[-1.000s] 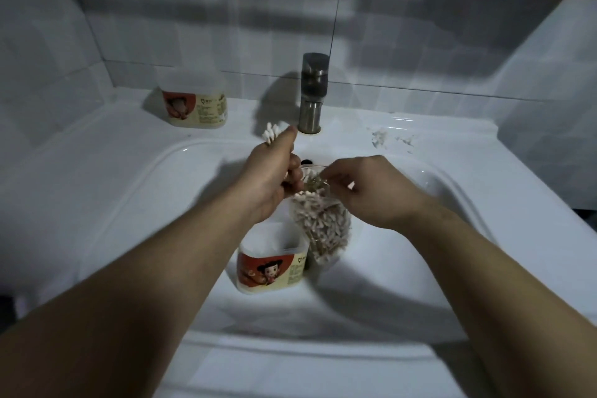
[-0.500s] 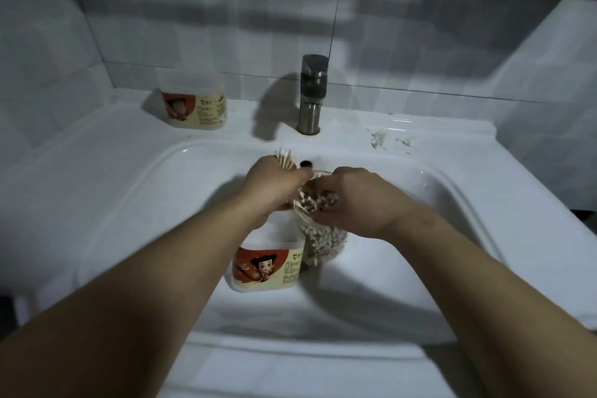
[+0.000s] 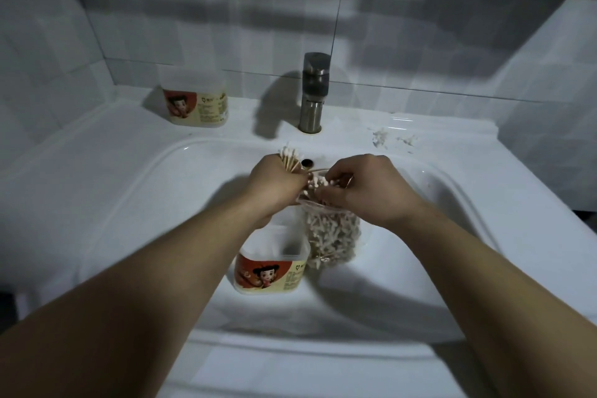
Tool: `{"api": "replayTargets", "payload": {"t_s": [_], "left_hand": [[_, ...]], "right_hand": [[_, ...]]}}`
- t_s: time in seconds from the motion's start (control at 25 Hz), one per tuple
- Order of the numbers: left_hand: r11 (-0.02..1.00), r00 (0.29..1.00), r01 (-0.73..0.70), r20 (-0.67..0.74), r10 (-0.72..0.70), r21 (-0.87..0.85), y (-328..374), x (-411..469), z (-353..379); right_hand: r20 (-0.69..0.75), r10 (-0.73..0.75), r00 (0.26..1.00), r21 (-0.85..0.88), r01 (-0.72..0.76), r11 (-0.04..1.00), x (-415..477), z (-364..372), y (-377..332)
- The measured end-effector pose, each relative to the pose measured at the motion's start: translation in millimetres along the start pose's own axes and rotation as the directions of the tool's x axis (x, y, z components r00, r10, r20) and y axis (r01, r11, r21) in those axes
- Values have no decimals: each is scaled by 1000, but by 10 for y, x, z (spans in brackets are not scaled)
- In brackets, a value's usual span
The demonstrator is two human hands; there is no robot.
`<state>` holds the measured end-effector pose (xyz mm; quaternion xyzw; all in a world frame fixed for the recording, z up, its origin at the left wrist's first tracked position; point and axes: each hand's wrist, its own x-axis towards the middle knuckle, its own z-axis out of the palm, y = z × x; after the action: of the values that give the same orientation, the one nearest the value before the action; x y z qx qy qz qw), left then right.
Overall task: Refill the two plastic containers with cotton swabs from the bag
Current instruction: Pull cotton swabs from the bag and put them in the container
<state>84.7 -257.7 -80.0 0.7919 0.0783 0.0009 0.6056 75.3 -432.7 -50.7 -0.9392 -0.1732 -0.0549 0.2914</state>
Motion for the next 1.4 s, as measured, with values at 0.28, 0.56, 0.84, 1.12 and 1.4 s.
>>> {"api": "replayTargets", "payload": {"t_s": [0.28, 0.56, 0.84, 1.12, 1.4], "left_hand": [[998, 999, -32, 16, 31, 62, -19, -3, 28], [993, 998, -65, 1, 66, 97, 39, -30, 19], [962, 966, -248, -38, 254, 115, 174, -133, 6], [932, 938, -339, 125, 324, 130, 72, -96, 43], [933, 935, -340, 152, 321, 122, 19, -87, 106]], "right_hand": [[-93, -7, 996, 33, 10, 999, 19, -11, 29], [-248, 38, 968, 294, 38, 955, 45, -55, 39], [-275, 89, 957, 407, 32, 913, 46, -55, 21], [-318, 193, 928, 659, 70, 749, 100, -100, 41], [-175, 191, 966, 757, 8, 653, 88, -29, -30]]}}
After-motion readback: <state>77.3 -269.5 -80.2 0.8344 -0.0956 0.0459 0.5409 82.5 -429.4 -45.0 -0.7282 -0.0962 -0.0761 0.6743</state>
